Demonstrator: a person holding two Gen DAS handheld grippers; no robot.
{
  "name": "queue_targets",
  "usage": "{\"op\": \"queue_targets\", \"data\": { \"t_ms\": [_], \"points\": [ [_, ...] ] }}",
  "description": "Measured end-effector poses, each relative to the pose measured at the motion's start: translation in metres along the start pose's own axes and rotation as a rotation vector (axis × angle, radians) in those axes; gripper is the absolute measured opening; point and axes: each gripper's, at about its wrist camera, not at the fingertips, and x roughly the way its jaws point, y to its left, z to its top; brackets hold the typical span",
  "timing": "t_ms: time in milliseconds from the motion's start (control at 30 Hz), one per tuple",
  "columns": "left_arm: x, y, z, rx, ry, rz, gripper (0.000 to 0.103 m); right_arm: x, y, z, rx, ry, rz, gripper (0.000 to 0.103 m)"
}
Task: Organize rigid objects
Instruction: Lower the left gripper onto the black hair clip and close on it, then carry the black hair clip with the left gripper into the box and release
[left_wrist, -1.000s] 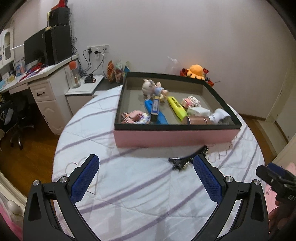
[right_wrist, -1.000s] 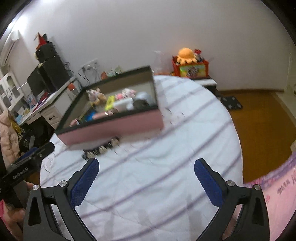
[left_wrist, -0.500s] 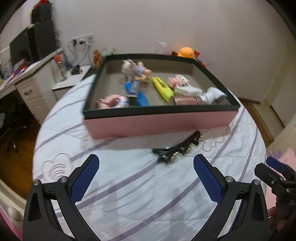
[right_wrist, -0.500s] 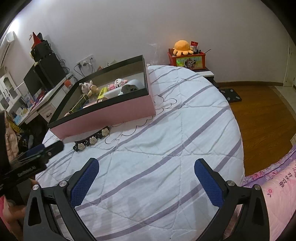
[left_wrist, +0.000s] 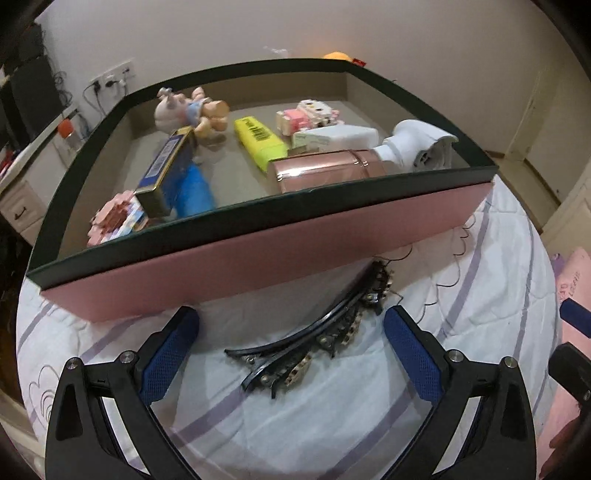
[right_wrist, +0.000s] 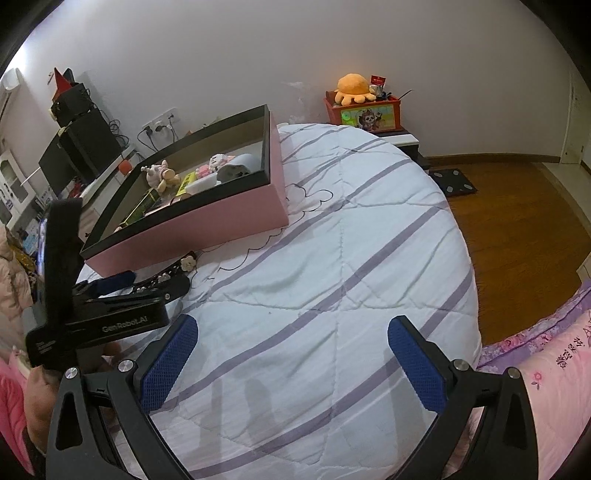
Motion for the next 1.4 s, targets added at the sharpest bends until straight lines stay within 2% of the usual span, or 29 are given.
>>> {"op": "queue_targets", "data": {
  "t_ms": [100, 167, 233, 367, 533, 700, 933, 1167, 1400],
  "points": [
    [-0.005, -0.004, 0.0, 0.026, -0.016, -0.017, 0.075, 0.002, -0.001, 0.001, 0.005, 0.002, -0.003, 0.103],
    [-0.007, -0.006, 0.0, 0.035, -0.023, -0.03, 0.054, 0.004, 0.0, 0.001, 0.007, 0.006, -0.001, 0.103],
    [-0.01, -0.007, -0.001, 0.039, -0.025, -0.06, 0.04, 0.006, 0.003, 0.001, 0.001, 0.01, 0.004, 0.103],
    [-0.015, -0.007, -0.003, 0.03, -0.028, -0.093, 0.019, 0.008, 0.008, 0.0, -0.011, 0.013, 0.008, 0.103],
    [-0.024, -0.001, -0.01, -0.007, -0.034, -0.127, 0.019, 0.008, 0.01, 0.002, -0.014, 0.01, 0.004, 0.103],
    [-0.035, 0.003, -0.019, -0.02, -0.061, -0.113, 0.019, 0.008, 0.012, 0.004, -0.016, 0.008, 0.0, 0.103],
    [-0.075, 0.012, -0.019, -0.053, -0.139, -0.096, 0.019, 0.008, 0.027, 0.018, -0.052, -0.005, 0.015, 0.103],
    [-0.109, 0.04, 0.013, -0.091, -0.228, -0.059, 0.019, 0.012, 0.057, 0.057, -0.111, -0.044, 0.047, 0.103],
    [-0.095, 0.065, 0.059, -0.116, -0.246, -0.013, 0.019, 0.026, 0.084, 0.103, -0.158, -0.083, 0.067, 0.103]
  ]
}}
